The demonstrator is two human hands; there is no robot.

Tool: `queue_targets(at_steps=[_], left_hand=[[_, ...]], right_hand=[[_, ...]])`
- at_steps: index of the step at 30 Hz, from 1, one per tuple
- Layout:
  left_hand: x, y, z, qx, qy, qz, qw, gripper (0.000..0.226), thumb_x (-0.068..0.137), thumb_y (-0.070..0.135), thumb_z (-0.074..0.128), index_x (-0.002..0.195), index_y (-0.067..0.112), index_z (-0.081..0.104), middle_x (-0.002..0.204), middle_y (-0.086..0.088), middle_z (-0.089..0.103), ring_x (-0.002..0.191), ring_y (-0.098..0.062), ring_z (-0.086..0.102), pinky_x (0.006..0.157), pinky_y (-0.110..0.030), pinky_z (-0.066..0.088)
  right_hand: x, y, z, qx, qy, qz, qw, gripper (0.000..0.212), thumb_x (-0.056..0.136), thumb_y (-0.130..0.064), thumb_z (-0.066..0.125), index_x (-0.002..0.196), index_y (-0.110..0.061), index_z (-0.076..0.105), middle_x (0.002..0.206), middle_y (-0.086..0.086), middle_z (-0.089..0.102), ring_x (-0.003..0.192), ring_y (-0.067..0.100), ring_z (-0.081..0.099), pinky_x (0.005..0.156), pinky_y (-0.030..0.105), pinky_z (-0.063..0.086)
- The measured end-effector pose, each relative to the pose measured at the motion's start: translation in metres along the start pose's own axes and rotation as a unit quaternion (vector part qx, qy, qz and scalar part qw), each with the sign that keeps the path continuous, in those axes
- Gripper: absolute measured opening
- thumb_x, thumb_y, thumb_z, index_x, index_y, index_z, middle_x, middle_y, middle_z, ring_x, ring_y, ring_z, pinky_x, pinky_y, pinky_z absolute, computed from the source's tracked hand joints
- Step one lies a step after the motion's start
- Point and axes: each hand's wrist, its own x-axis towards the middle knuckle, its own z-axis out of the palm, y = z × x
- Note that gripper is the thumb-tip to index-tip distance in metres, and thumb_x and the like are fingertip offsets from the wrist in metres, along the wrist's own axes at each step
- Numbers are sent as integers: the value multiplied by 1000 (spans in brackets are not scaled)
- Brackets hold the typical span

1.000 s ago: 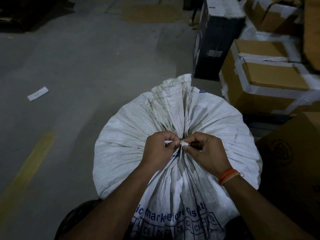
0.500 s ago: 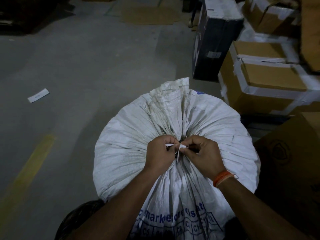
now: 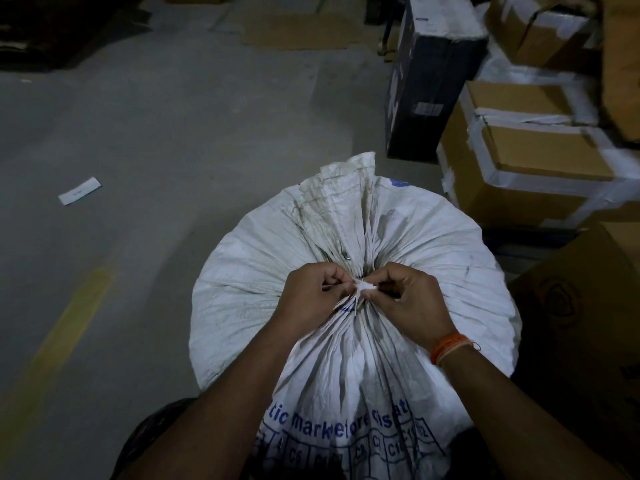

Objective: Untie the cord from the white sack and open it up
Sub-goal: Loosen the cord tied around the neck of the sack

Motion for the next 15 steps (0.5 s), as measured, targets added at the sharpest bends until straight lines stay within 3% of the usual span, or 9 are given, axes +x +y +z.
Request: queue_targets(at_steps=[7,15], left_hand=[[-1,2,2,-18,8,-5,1000,5,87,17,79,83,19,80,79,3,79,81,-12,74,83,-33,59],[1,-2,5,-46,0,-18,999,10,89,16,76,80,19,78,79,2,78,80,-13,74,79,-31,57]], right_hand=[[-1,0,-4,23,-21,-7,999,11,80,-11,84,88,-14,77,85,-8,77,82,5,73,77,20,59],[1,3,-4,29,-27,-10,999,11,81,-7,82,88,-14,77,85,-2,77,81,8,73,78,20,58]])
